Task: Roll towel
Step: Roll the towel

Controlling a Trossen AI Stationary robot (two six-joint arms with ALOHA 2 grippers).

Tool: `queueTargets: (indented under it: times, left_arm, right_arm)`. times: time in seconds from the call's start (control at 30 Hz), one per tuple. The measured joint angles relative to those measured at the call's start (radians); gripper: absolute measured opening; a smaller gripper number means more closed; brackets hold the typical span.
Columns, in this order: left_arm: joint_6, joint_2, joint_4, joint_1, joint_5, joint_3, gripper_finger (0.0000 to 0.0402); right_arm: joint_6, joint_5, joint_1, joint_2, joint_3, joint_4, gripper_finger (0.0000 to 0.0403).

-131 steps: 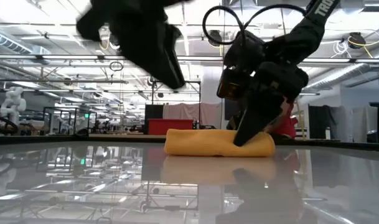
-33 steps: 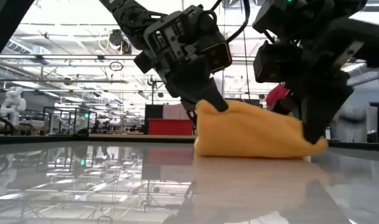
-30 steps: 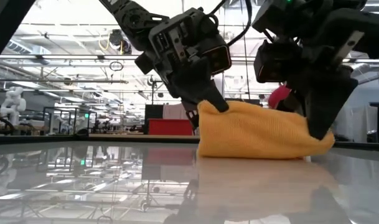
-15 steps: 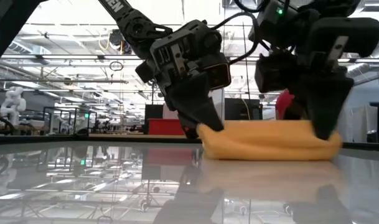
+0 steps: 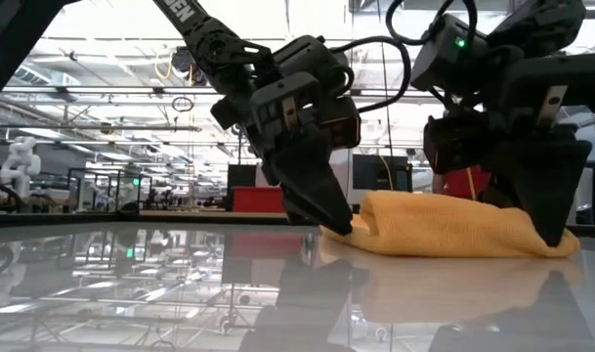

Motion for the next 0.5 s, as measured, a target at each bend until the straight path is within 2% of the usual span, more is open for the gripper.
queueTargets:
  times: [0.13, 0.33, 0.5]
  left_arm:
    - [0.000, -0.022, -0.026, 0.015, 0.003, 0.000, 0.0102]
    - [0.086, -0.151, -0.059, -0.002, -0.004, 0.001, 0.0102]
    - [0.221, -0.256, -0.054, -0.084, -0.141, 0.003, 0.0102]
  right_arm:
    - [0.019, 0.000, 0.000, 0.000, -0.001, 0.026, 0.0060]
    - [0.024, -0.003, -0.002, 0.002, -0.002, 0.043, 0.0059]
    - [0.025, -0.012, -0.018, 0.003, -0.003, 0.057, 0.0059]
